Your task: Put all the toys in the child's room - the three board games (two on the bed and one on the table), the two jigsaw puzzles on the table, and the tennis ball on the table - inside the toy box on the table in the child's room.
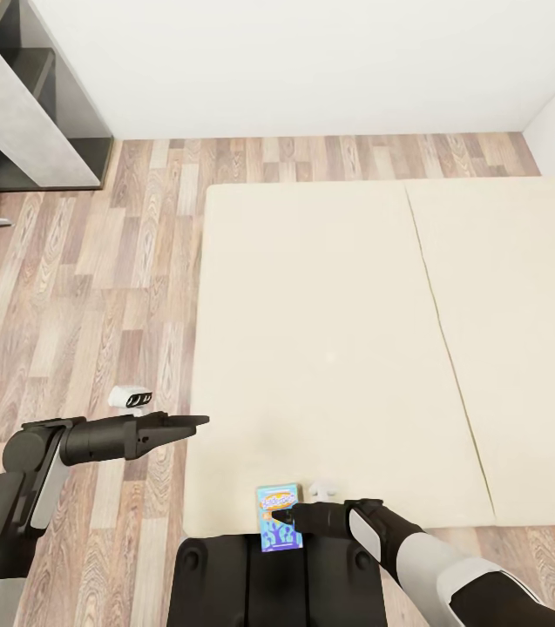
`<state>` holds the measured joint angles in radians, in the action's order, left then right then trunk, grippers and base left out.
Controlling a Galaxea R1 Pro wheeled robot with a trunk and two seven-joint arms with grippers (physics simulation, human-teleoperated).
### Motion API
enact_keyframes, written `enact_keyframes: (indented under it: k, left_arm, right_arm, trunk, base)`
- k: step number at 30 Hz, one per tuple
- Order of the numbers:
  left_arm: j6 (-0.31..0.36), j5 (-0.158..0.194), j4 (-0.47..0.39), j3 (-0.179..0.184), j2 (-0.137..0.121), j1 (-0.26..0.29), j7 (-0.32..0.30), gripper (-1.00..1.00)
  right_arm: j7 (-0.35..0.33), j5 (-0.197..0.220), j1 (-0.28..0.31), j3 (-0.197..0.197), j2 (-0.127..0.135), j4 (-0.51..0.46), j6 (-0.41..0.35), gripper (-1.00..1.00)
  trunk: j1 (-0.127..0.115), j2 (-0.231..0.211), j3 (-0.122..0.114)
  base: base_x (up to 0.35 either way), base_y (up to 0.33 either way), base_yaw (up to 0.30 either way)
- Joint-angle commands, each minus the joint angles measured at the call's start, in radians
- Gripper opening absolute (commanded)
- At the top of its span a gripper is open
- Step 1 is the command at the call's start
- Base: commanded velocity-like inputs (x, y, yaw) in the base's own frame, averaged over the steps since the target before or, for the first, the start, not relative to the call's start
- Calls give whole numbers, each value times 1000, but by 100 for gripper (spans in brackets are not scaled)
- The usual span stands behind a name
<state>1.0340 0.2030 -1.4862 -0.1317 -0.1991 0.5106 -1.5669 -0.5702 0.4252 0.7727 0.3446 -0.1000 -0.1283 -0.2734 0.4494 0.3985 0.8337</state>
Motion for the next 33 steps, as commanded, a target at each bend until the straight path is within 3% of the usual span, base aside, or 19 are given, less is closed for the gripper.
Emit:
enact_keyframes:
  k: [1,33]
  left_arm:
    - [11,-1,0,1,0,0,-4,100]
    - [11,-1,0,1,1,0,-4,100]
  right_arm:
    - [0,10,0,5,0,-1,-6,100]
    - [0,10,0,5,0,-1,-6,100]
  trunk:
    - [1,1,1]
    - [1,1,1]
  base:
    - [0,6,0]
    - [0,45,0]
